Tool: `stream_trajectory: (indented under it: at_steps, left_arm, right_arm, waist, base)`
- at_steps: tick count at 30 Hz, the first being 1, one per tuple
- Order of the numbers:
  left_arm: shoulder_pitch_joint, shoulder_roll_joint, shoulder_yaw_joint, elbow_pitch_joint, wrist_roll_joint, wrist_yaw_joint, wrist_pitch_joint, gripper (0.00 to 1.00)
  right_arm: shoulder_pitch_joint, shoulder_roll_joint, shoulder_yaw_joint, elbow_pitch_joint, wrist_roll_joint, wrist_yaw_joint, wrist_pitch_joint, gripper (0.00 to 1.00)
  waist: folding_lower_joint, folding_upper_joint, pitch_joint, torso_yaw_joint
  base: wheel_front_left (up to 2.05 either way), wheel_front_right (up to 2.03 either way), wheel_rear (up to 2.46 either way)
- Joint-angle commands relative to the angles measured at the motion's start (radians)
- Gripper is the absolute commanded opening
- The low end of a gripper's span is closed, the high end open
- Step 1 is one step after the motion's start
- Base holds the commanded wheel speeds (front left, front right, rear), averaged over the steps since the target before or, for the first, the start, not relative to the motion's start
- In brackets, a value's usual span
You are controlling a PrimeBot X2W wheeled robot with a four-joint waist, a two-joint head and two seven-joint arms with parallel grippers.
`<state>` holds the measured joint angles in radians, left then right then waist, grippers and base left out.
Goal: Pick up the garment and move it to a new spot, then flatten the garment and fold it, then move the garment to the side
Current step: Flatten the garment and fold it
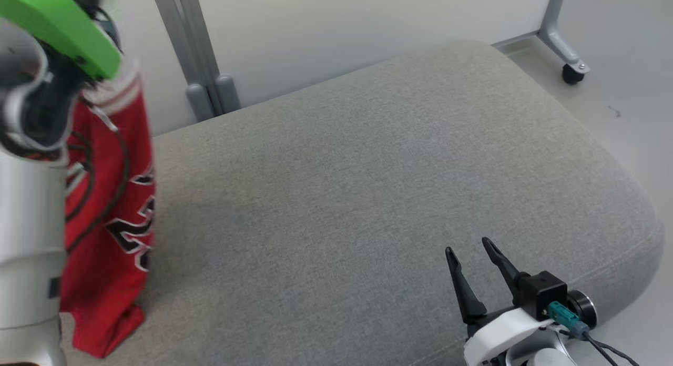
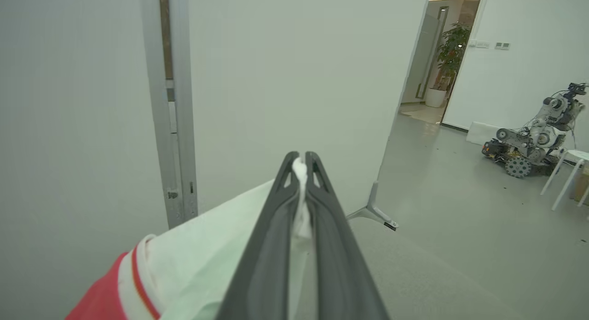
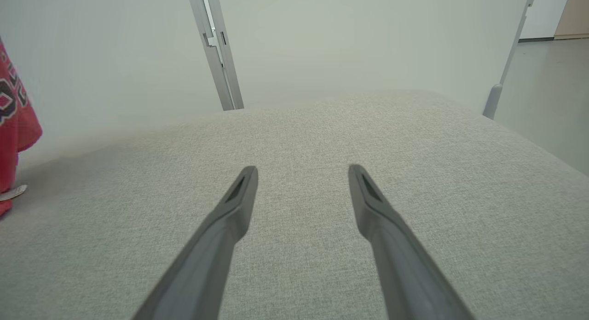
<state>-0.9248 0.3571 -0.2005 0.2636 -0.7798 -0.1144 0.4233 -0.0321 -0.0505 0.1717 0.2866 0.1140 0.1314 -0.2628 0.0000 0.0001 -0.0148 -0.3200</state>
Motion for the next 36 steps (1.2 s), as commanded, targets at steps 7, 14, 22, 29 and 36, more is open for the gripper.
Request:
stream_trajectory:
  at_steps: [7, 14, 22, 29, 36]
  left_arm:
    - [0.109, -0.156, -0.140, 0.057, 0.005, -0.009, -0.029, 0.00]
    - [0.059, -0.275, -0.333, 0.157, 0.075, -0.016, -0.084, 0.00]
    - [0.073, -0.289, -0.504, 0.174, 0.099, -0.018, -0.170, 1.00]
    - [0.201, -0.225, -0.490, 0.048, 0.054, 0.006, -0.230, 1.00]
    - [0.487, -0.098, -0.380, -0.102, -0.005, 0.143, -0.304, 1.00]
  right_arm:
    - [-0.069, 0.000, 0.045, -0.020, 0.041, -0.001, -0.003, 1.00]
    - [-0.107, 0.000, 0.084, -0.043, 0.122, -0.001, -0.003, 1.00]
    - [-0.064, 0.000, 0.047, -0.049, 0.136, -0.001, -0.003, 1.00]
    - [-0.042, -0.001, 0.018, -0.028, 0.095, -0.001, -0.003, 1.00]
    - [0.001, -0.001, -0.022, -0.022, 0.052, -0.001, -0.003, 1.00]
  waist:
    - [0.0000, -0.0001, 0.131, -0.118]
    - [0.0000, -0.0001, 0.266, -0.240]
    - [0.0000, -0.0001, 0.260, -0.242]
    - [0.0000, -0.0001, 0.172, -0.193]
    - [0.0000, -0.0001, 0.091, -0.091]
  base:
    - [0.00, 0.00, 0.00]
    - [0.00, 0.00, 0.00]
    - [0.00, 0.00, 0.00]
    - [0.00, 0.00, 0.00]
    - [0.00, 0.00, 0.00]
